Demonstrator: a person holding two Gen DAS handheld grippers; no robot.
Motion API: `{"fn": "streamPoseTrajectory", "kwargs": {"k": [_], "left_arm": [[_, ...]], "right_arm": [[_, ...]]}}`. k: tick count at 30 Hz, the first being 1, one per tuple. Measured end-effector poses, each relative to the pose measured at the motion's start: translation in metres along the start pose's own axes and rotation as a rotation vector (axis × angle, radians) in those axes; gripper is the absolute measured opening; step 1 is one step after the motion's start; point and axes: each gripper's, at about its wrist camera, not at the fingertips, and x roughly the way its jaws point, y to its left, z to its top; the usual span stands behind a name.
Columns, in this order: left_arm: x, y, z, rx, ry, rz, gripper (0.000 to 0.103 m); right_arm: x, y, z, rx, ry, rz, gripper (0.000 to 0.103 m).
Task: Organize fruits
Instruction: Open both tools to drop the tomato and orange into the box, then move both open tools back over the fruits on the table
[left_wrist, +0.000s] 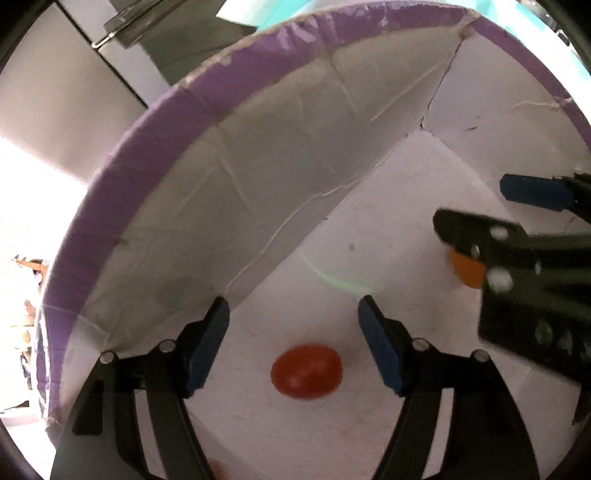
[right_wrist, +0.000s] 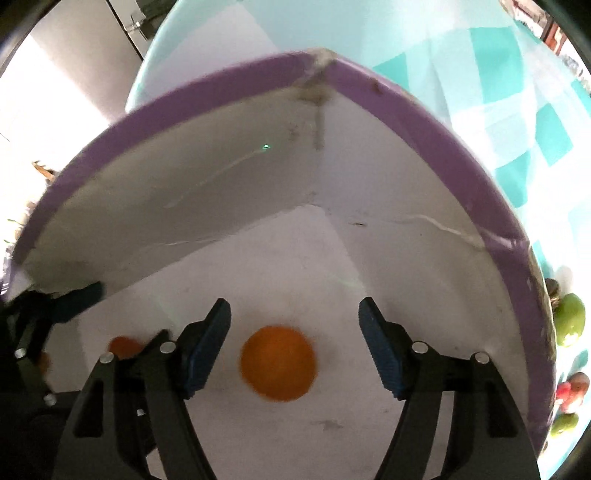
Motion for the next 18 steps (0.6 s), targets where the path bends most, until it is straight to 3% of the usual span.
{"fn": "streamPoseTrajectory", "kwargs": {"k": [3, 6, 11, 13, 15, 18], "left_arm": [[-0.021, -0.007, -0.006, 0.042, -0.051, -0.049, 0.086], [-0.055, -0.005, -0.021, 0.029, -0.139, -0.153, 0.1], [-0.095, -0.006, -0.047, 0.029, -0.261, -0.259, 0.101], [-0.119, -0.007, -0.062, 0.071, -0.339, -0.293, 0.101], [-0.144, -0.009, -0.072, 0.114, -0.405, -0.35, 0.101], [-0.185, -0.032, -0.101, 0.217, -0.513, -0.353, 0.101]], "right_arm": [[-0.031, 0.0, -0.007, 0.003, -0.048, 0.024, 0.079], [-0.074, -0.009, -0.026, 0.076, -0.145, 0.038, 0.085], [-0.127, -0.012, -0.084, 0.126, -0.29, 0.035, 0.087], [-0.138, 0.006, -0.108, 0.148, -0.365, 0.012, 0.088], [-0.156, 0.004, -0.152, 0.197, -0.443, -0.004, 0.088], [-0.174, -0.013, -0.21, 0.333, -0.529, 0.005, 0.088]]}}
